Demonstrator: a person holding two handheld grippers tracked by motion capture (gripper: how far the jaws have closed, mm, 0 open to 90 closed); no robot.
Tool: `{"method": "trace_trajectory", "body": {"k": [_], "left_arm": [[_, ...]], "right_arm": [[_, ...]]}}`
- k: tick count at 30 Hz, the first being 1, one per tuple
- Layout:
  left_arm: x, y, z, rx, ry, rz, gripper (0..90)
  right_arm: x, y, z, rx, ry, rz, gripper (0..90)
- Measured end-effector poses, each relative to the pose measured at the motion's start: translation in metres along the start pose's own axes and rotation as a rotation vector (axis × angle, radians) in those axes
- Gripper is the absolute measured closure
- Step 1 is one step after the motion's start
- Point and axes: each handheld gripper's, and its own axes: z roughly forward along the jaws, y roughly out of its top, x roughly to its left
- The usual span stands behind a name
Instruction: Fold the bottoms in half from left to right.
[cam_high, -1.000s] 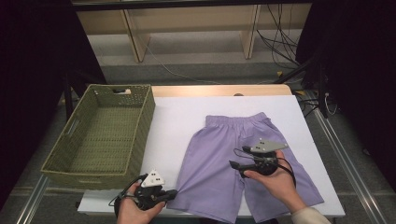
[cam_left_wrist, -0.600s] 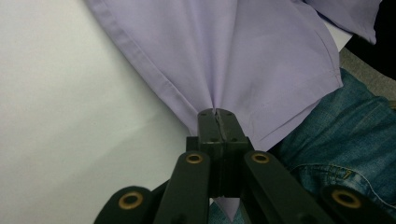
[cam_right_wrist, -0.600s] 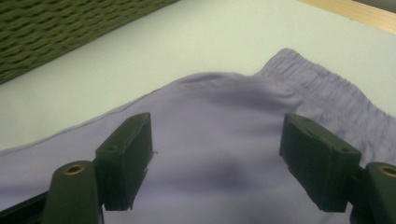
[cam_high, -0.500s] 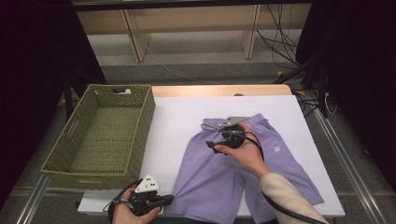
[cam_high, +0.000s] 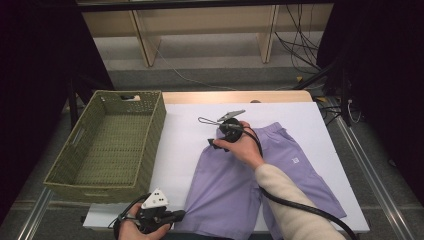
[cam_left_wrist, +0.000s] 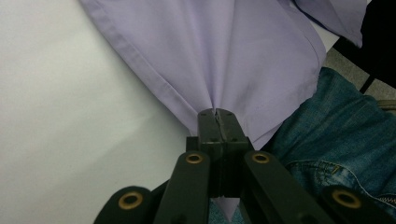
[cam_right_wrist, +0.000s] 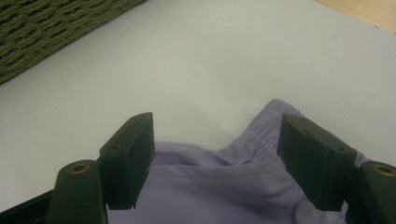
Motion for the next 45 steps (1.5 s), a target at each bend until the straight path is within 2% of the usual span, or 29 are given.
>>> {"method": "trace_trajectory", "body": {"k": [8,12,15,18,24,29,35,39,45], "left_arm": [[0.000,0.000,0.001,-0.003,-0.003,-0.001,89.5],[0.000,0.000,0.001,-0.003,-0.004,0.001,89.5],[0.000,0.000,0.001,-0.004,-0.005,0.002,89.5],[0.000,0.000,0.001,-0.003,-0.006,0.003,89.5],[-0.001,0.000,0.002,-0.002,-0.007,0.006,89.5],[-0.001,0.000,0.003,-0.002,-0.007,0.007,89.4],[-0.002,0.000,0.003,0.000,-0.009,0.010,89.5],[-0.002,0.000,0.004,0.003,-0.009,0.014,89.4],[-0.003,0.000,0.006,0.006,-0.007,0.031,89.5]], "right_arm": [[-0.003,0.004,0.025,0.045,-0.044,0.028,29.5],[-0.001,0.003,0.035,0.094,-0.078,0.027,30.3],[-0.002,-0.001,0.041,0.102,-0.097,0.037,30.9],[-0.003,-0.002,0.043,0.088,-0.116,0.054,33.9],[-0.005,-0.002,0.042,0.097,-0.154,0.056,47.1],[-0.002,-0.001,0.043,0.118,-0.217,-0.003,60.9],[-0.002,0.002,0.044,0.142,-0.239,-0.045,67.8],[-0.004,0.001,0.044,0.132,-0.248,-0.047,77.0],[-0.006,-0.001,0.043,0.115,-0.239,-0.003,84.1]]}}
